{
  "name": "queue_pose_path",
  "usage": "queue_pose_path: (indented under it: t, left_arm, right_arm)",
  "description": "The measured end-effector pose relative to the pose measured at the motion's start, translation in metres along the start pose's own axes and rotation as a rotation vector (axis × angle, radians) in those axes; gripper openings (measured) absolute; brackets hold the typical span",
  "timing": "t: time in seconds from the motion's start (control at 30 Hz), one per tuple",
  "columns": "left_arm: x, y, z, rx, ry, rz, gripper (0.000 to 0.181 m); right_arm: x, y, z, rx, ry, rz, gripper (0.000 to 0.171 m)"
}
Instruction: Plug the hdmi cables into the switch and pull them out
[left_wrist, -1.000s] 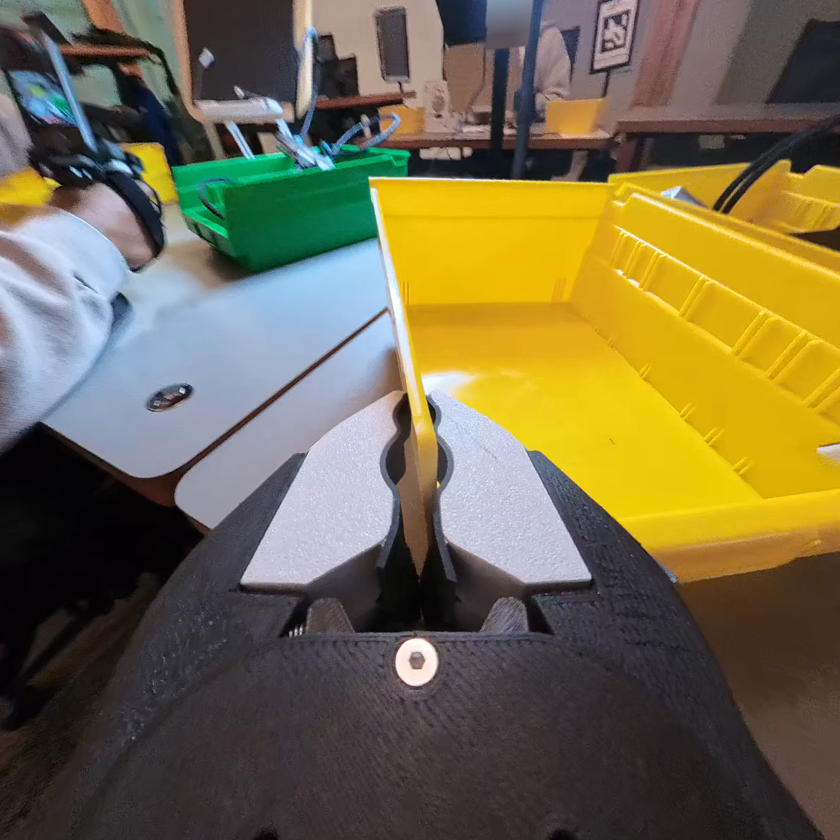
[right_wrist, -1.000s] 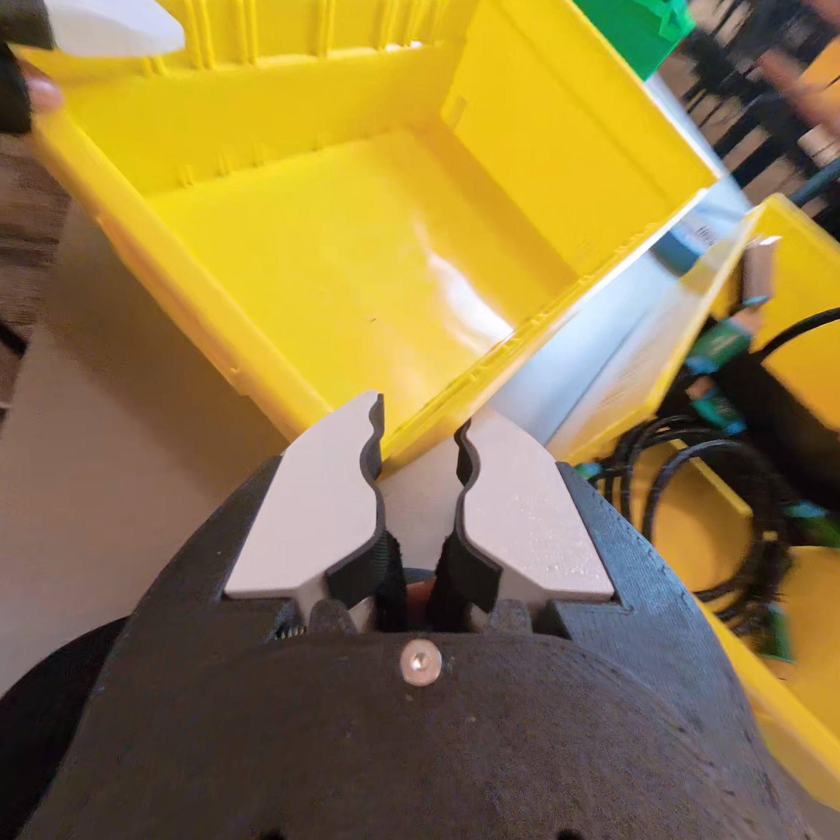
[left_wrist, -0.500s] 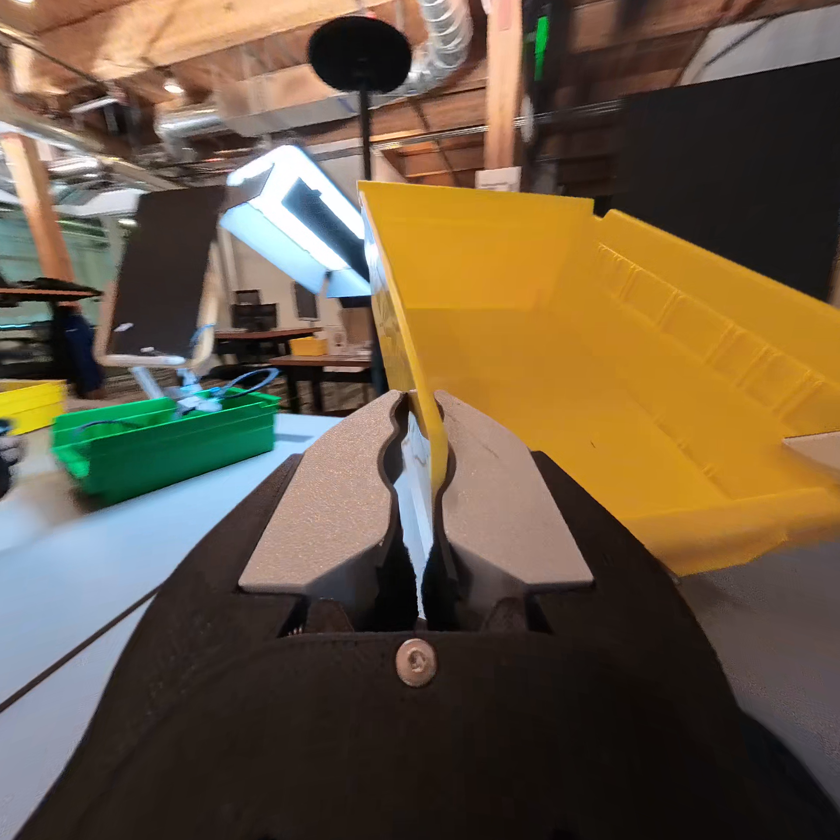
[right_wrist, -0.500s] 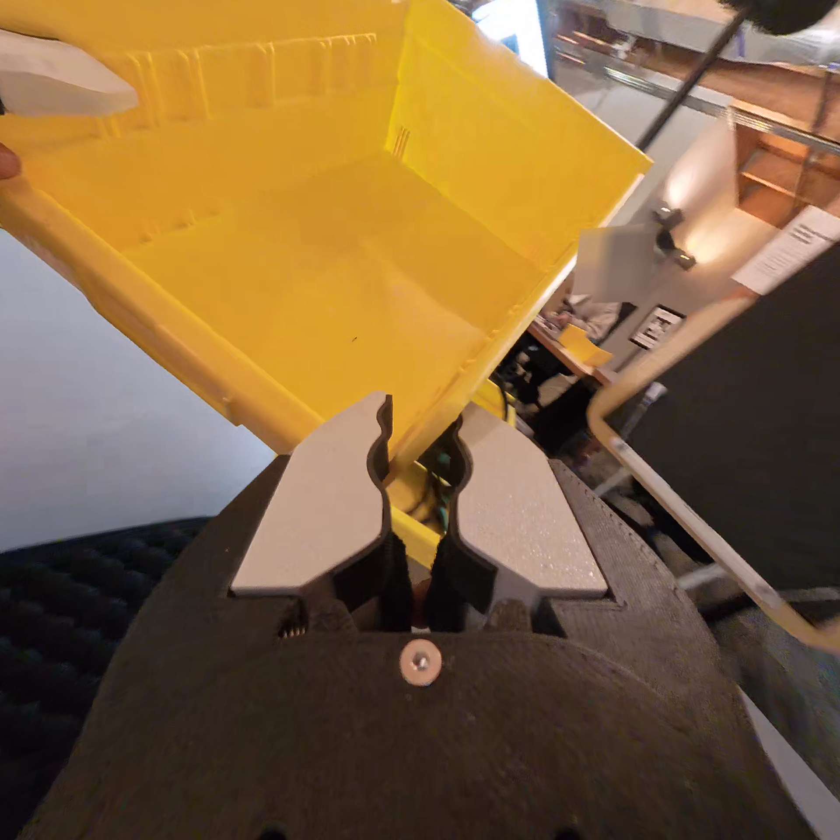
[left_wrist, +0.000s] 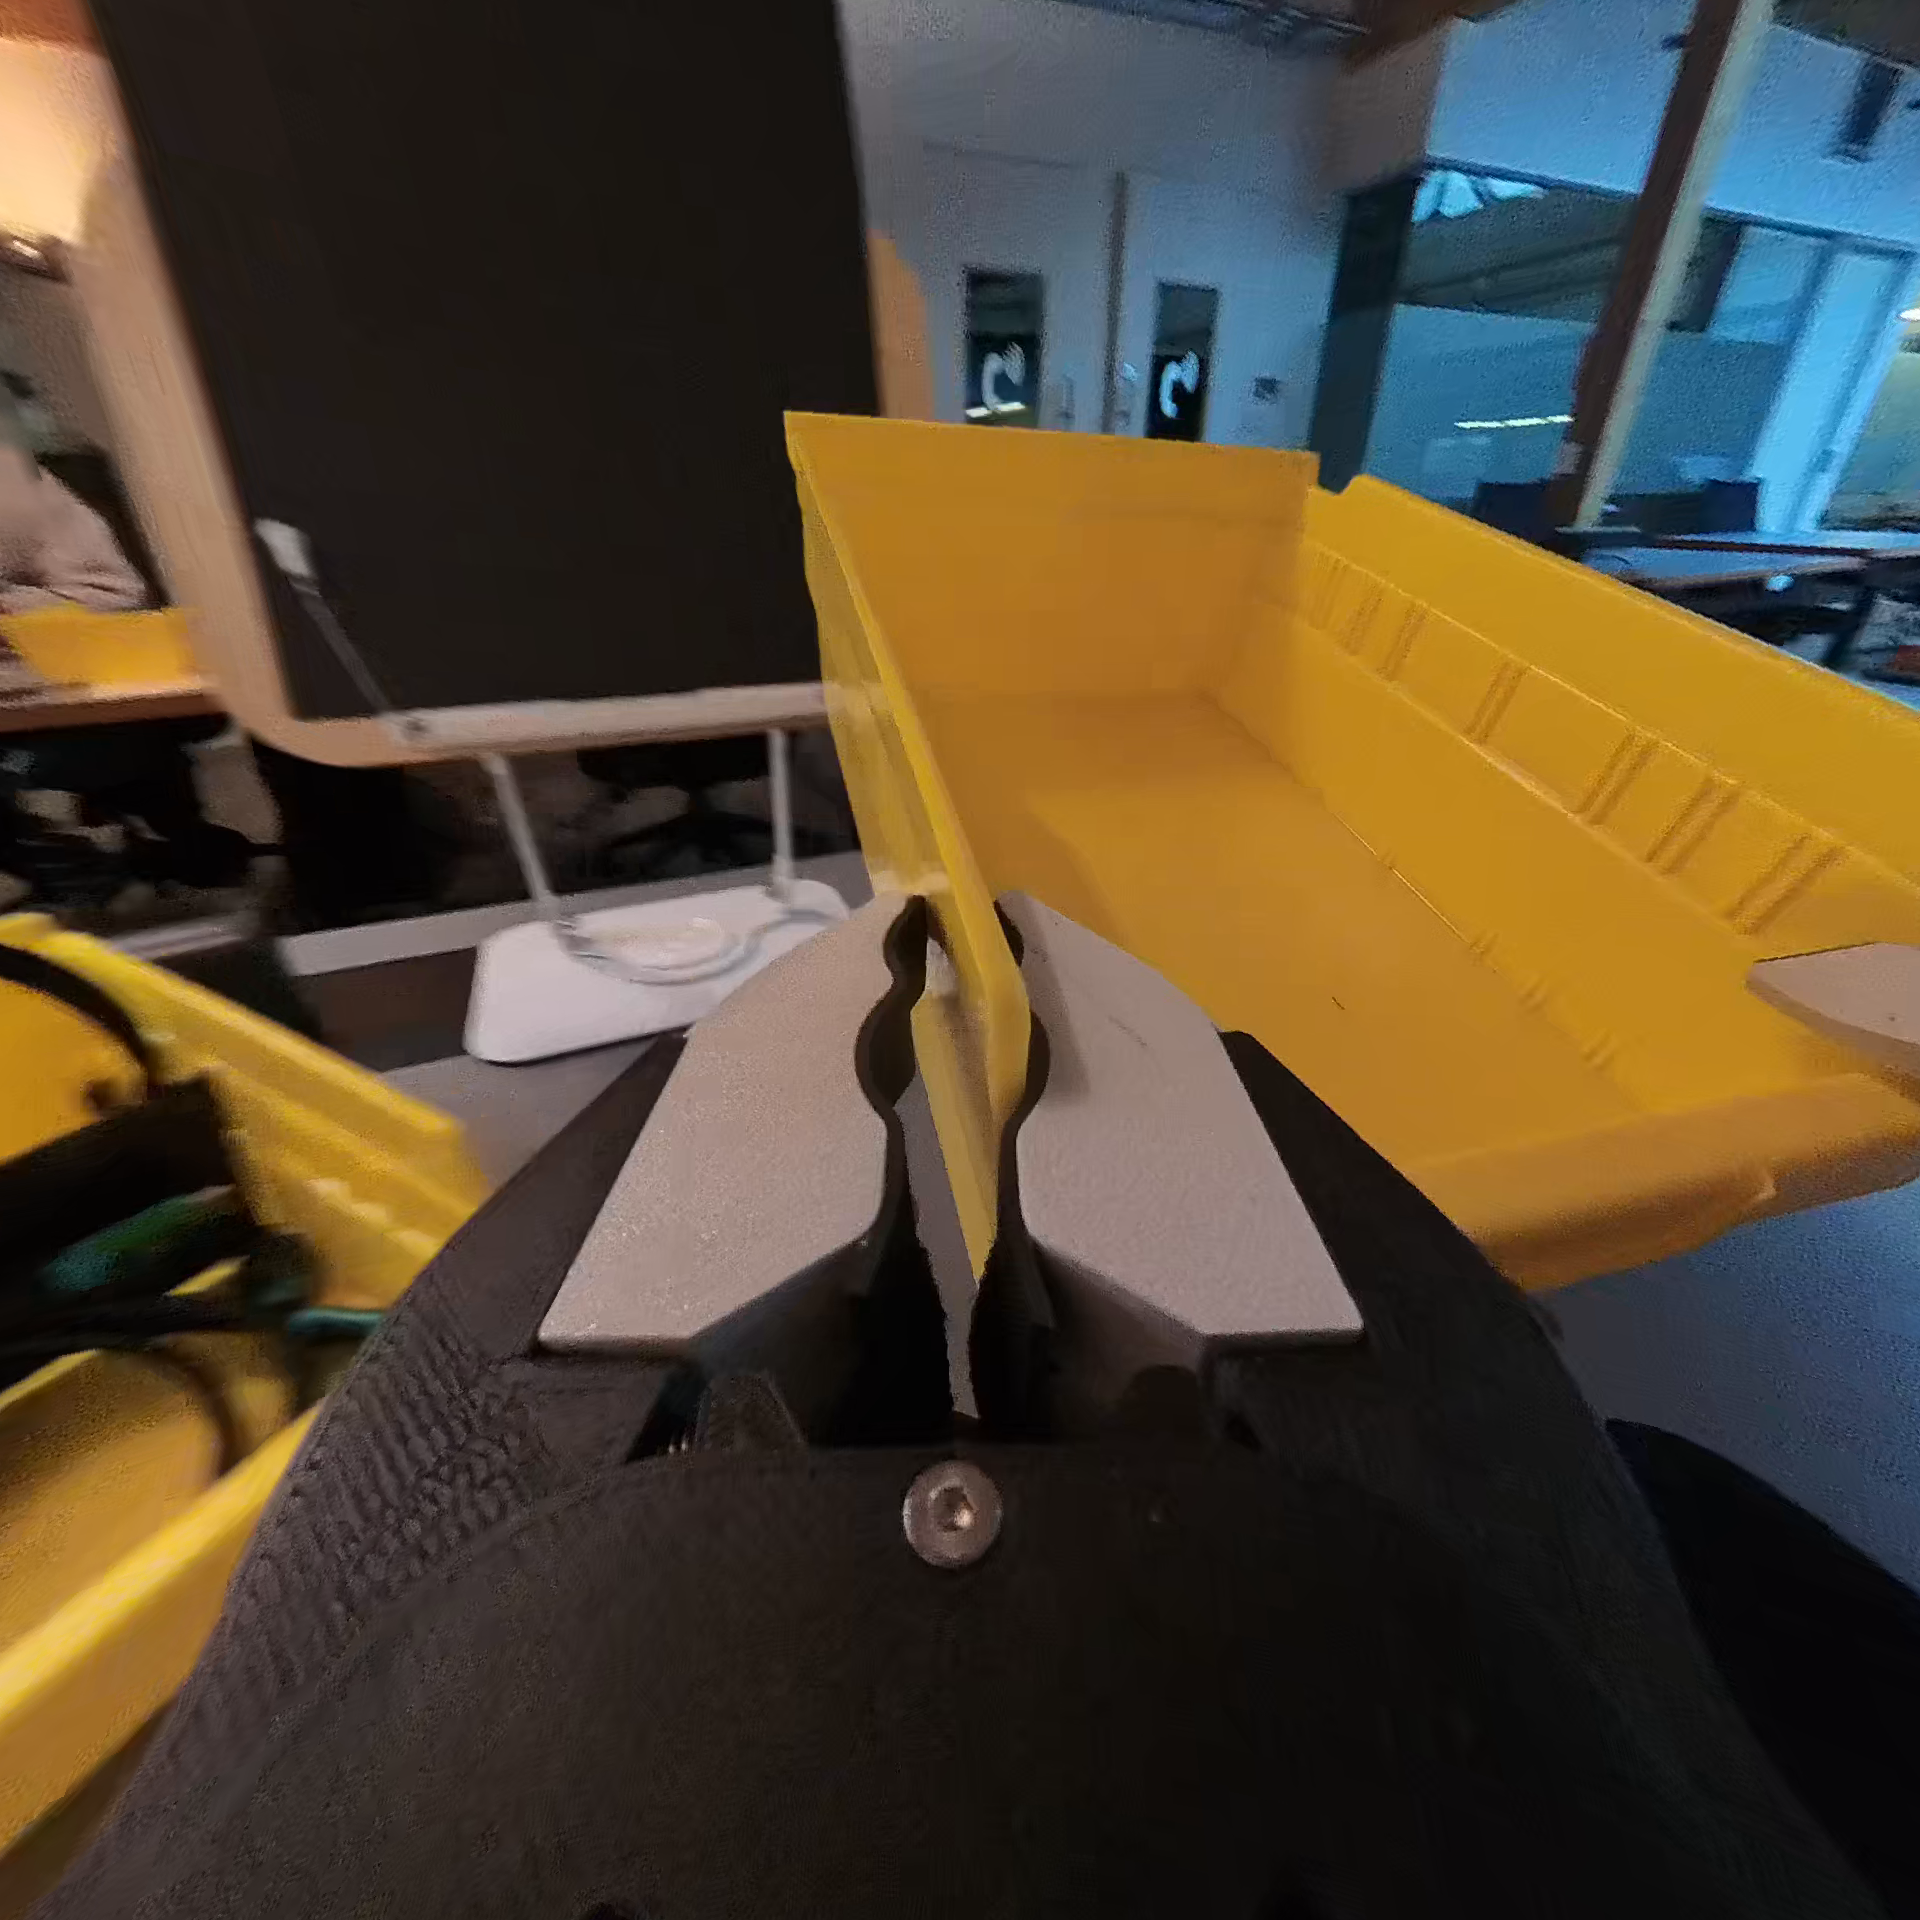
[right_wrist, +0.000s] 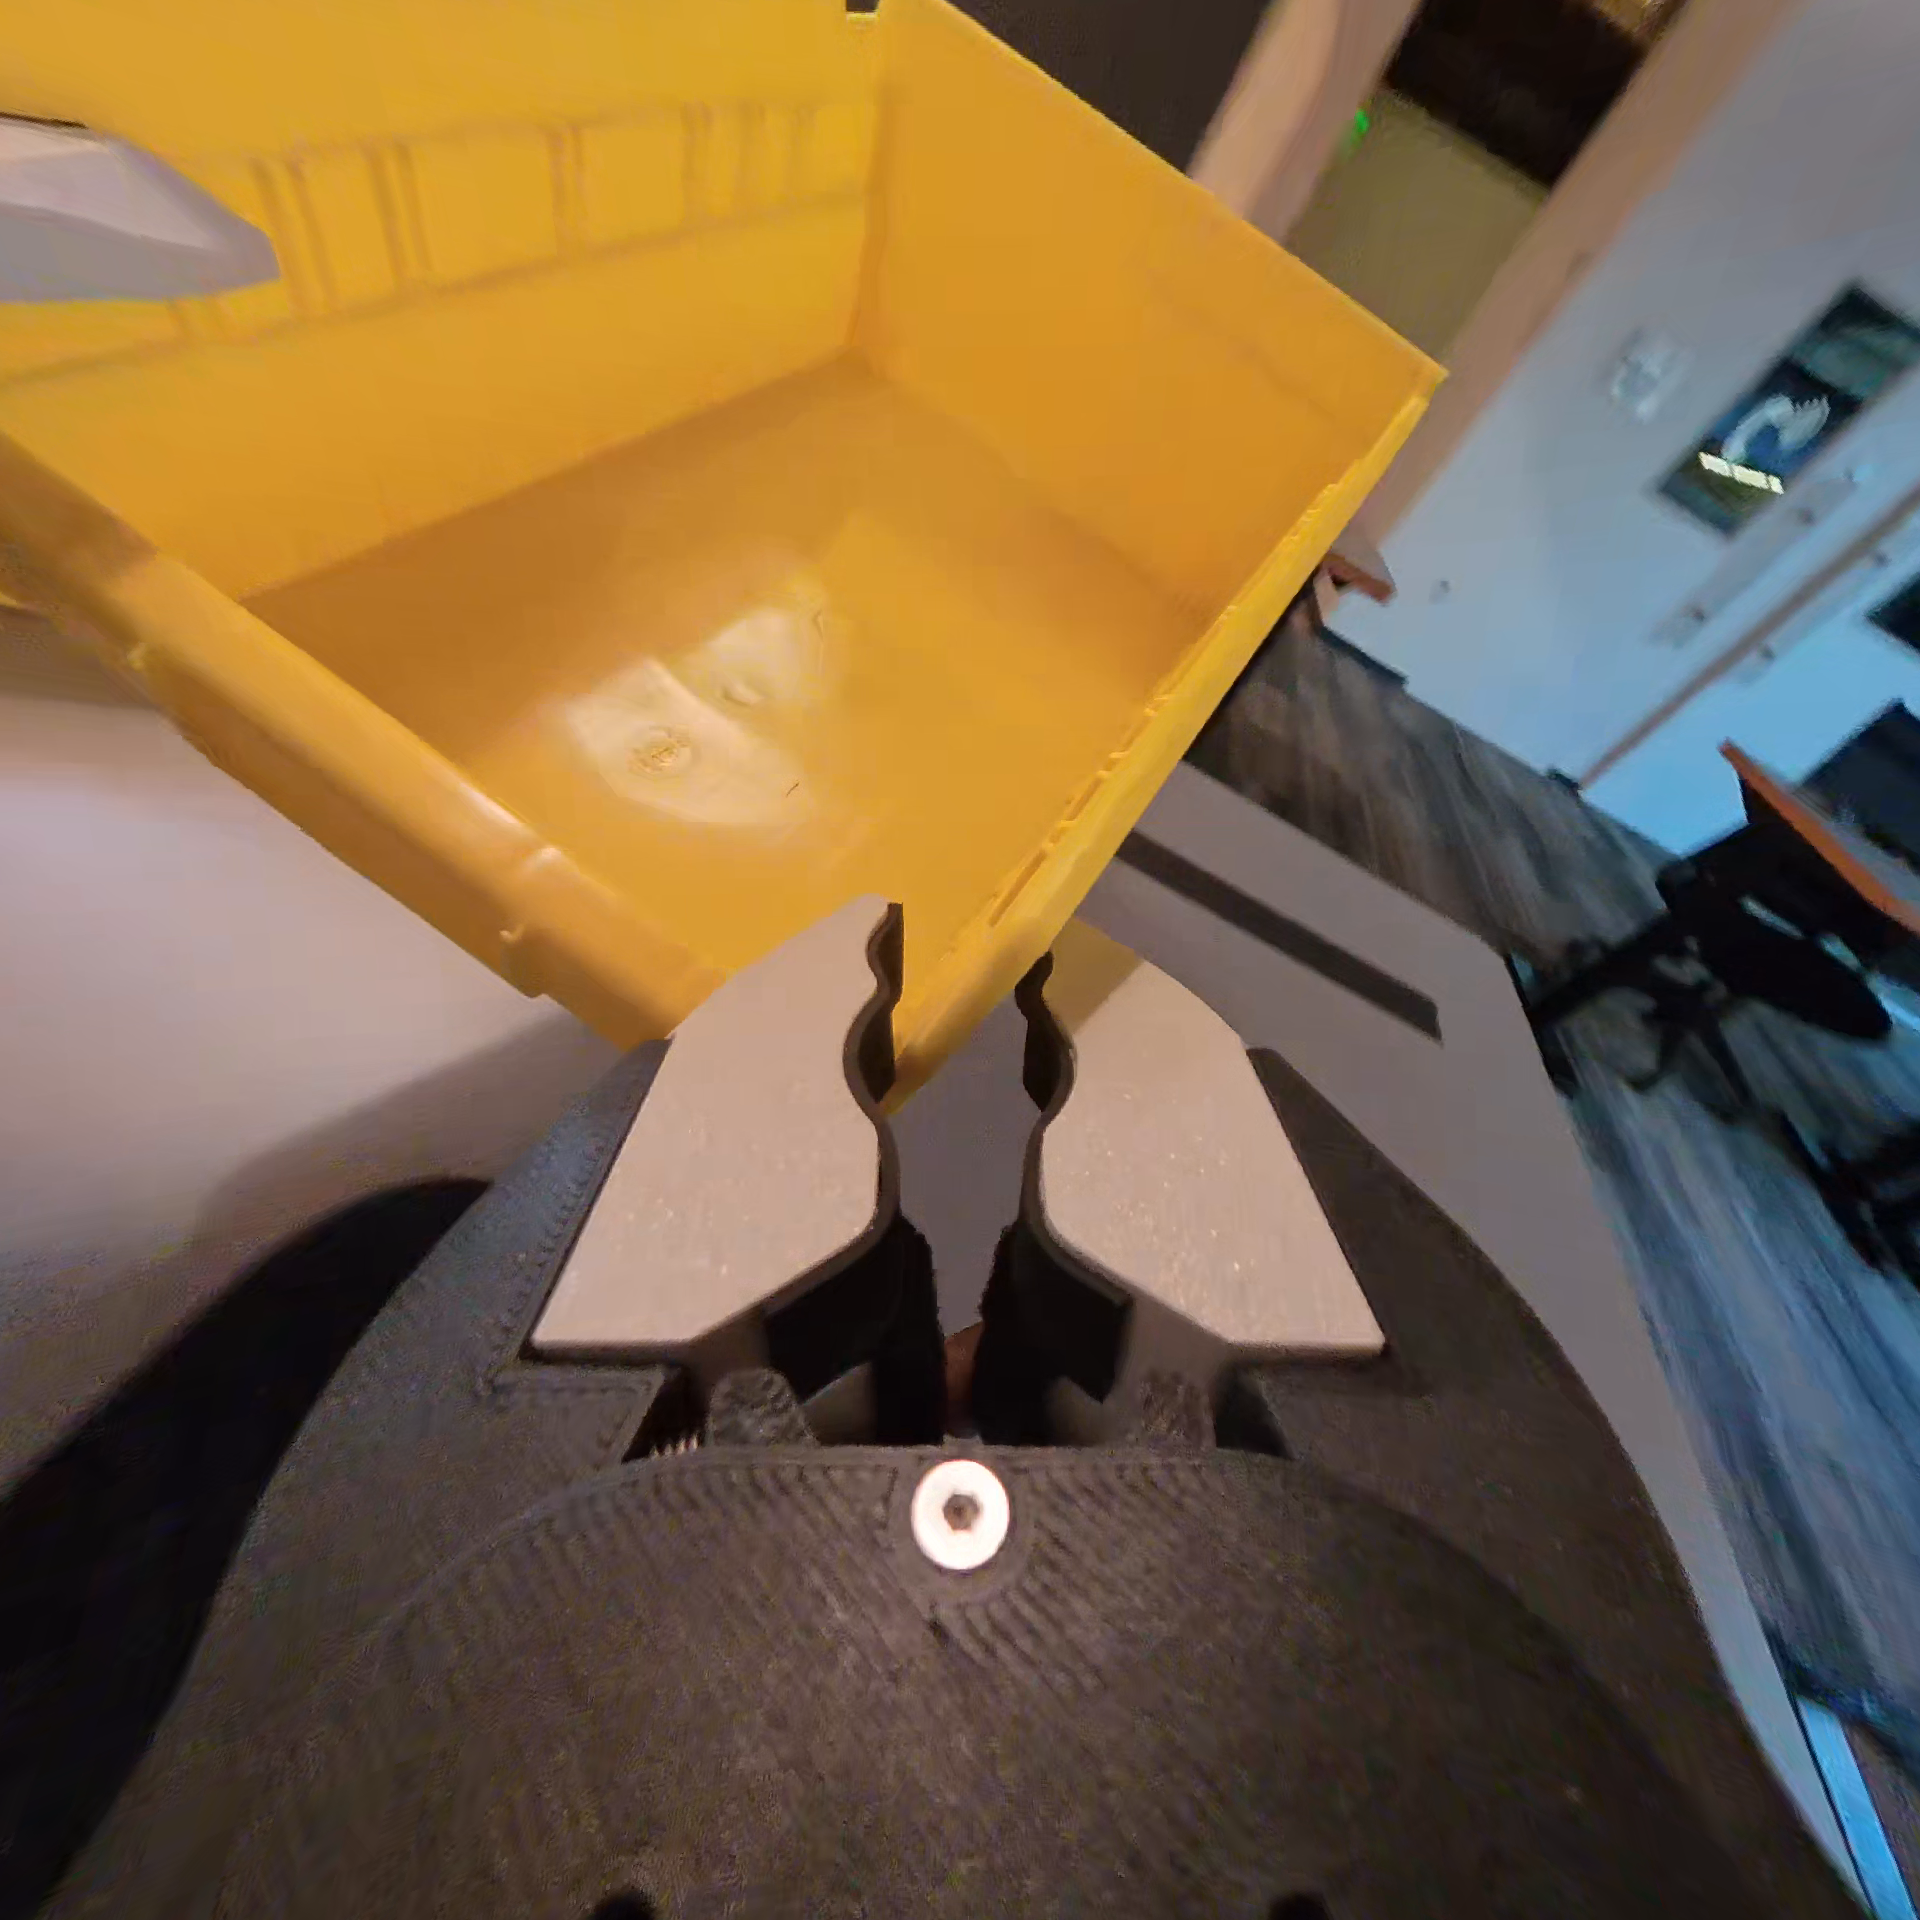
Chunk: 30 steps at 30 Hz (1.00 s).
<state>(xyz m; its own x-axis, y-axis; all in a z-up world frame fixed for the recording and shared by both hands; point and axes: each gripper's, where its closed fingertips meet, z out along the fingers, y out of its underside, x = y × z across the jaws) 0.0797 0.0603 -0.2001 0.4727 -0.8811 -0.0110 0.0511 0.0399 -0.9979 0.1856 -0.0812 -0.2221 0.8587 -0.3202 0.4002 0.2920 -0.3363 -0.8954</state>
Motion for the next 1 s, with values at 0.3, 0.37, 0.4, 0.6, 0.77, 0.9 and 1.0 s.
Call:
queue_pose_path:
  t: [0.3, 0.37, 0.4, 0.6, 0.77, 0.9, 1.0]
  left_arm:
    - [0.101, 0.075, 0.064, -0.180, 0.152, 0.013, 0.012]
    - [0.117, 0.087, 0.072, -0.210, 0.186, 0.016, 0.012]
    - [0.125, 0.091, 0.076, -0.223, 0.204, 0.019, 0.013]
    - [0.148, 0.107, 0.081, -0.278, 0.351, -0.019, 0.023]
    - [0.145, 0.099, 0.063, -0.314, 0.488, -0.092, 0.061]
    - [0.092, 0.057, 0.018, -0.236, 0.474, 0.015, 0.079]
    - [0.006, 0.048, -0.014, -0.239, 0.269, 0.230, 0.073]
  right_arm:
    - [0.066, 0.119, -0.011, -0.209, 0.094, 0.148, 0.018]
    - [0.075, 0.136, -0.014, -0.246, 0.116, 0.153, 0.017]
    - [0.080, 0.143, -0.016, -0.260, 0.128, 0.158, 0.017]
    - [0.097, 0.157, -0.022, -0.267, 0.158, 0.237, 0.015]
    - [0.103, 0.158, -0.024, -0.236, 0.162, 0.304, 0.020]
    - [0.121, 0.137, -0.045, -0.151, 0.187, 0.288, 0.056]
    - [0.107, 0.109, -0.051, -0.066, 0.103, 0.061, 0.073]
